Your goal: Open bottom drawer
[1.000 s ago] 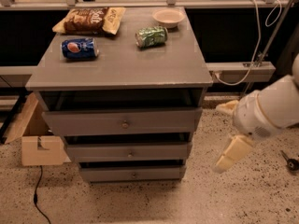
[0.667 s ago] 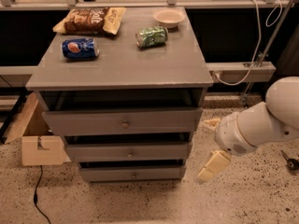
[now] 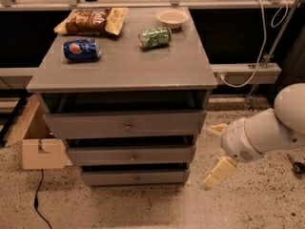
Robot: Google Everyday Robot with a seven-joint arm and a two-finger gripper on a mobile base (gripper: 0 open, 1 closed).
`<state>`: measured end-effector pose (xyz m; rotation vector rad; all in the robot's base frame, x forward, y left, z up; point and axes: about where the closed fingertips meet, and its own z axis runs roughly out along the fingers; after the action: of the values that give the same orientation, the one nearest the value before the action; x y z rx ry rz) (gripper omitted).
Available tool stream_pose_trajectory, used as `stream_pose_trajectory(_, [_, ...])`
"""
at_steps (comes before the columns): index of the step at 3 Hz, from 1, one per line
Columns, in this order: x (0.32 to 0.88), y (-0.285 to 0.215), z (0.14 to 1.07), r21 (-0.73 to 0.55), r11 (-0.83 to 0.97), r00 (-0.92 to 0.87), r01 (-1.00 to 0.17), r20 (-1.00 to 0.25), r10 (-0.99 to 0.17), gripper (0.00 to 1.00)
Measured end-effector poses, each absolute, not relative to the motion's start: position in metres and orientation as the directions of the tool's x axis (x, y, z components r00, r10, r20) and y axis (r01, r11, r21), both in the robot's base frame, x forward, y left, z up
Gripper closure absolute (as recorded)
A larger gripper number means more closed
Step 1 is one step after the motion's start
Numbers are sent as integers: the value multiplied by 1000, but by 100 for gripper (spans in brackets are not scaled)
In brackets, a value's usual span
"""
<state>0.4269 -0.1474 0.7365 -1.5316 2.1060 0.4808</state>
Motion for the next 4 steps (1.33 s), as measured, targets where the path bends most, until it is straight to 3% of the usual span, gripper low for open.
stream_pose_trajectory(2, [431, -159, 618, 47, 259, -228, -965, -641, -733, 0])
stream_pose_trajectory(4, [441, -135, 478, 94, 169, -189, -981, -653, -733, 0])
